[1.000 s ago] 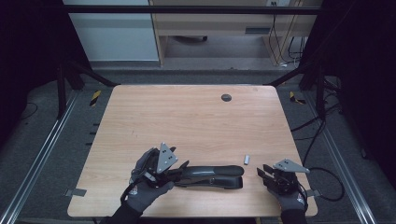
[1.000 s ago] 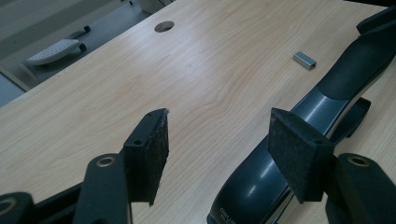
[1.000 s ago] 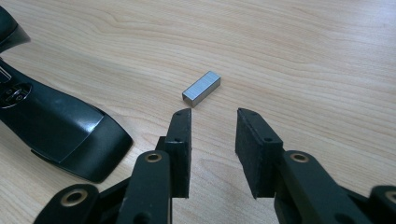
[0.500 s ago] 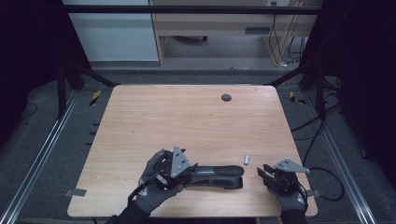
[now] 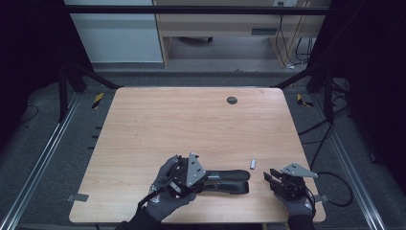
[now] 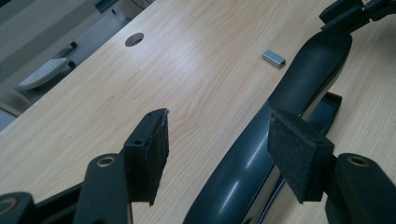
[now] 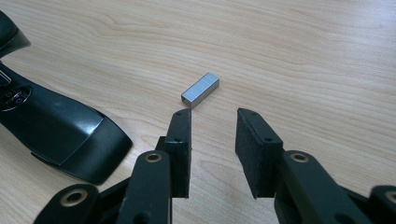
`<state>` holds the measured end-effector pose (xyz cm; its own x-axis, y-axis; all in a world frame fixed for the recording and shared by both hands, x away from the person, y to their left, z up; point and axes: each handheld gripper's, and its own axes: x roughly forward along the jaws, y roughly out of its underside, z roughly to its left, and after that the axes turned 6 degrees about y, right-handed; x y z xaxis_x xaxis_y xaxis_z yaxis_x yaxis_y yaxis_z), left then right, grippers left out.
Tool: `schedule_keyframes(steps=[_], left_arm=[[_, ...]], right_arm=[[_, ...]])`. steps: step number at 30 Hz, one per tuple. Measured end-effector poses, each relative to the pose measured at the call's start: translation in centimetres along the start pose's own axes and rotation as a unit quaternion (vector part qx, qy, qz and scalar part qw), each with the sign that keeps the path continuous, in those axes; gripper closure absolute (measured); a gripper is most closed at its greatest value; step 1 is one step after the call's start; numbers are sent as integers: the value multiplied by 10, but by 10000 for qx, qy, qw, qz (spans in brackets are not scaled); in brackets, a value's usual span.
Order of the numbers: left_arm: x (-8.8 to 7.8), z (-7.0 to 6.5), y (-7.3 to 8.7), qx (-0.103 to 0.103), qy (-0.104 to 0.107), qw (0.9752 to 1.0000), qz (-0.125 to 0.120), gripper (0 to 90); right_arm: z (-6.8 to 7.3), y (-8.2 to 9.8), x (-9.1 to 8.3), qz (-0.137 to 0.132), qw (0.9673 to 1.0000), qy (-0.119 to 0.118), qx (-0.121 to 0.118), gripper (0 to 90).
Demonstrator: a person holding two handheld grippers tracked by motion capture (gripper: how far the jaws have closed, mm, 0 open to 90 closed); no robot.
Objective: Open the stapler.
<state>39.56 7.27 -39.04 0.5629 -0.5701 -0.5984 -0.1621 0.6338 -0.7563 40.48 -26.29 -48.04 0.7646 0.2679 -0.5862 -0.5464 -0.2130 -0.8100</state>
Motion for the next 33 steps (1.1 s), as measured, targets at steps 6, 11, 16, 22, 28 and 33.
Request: schedule_keyframes(steps=[6, 11, 16, 22, 28, 33], left_arm=[[2, -6, -3, 128, -5, 9999, 31, 377], [5, -10, -4, 213, -8, 9997, 79, 371], [6, -14, -6, 279, -20, 9996, 91, 371], [10, -21, -7, 445, -57, 9989, 150, 369], [11, -24, -8, 512, -93, 9985, 165, 365], [12, -30, -12, 674, -116, 9975, 188, 359]], right_arm=[[0, 0, -1, -2, 10000, -3, 41, 666], [0, 0, -1, 4, 10000, -13, 37, 673], [0, 0, -1, -1, 10000, -23, 54, 674], [0, 0, -2, -2, 10000, -27, 64, 677], [0, 0, -2, 1, 10000, -26, 73, 677], [-1, 0, -1, -17, 10000, -19, 65, 676]])
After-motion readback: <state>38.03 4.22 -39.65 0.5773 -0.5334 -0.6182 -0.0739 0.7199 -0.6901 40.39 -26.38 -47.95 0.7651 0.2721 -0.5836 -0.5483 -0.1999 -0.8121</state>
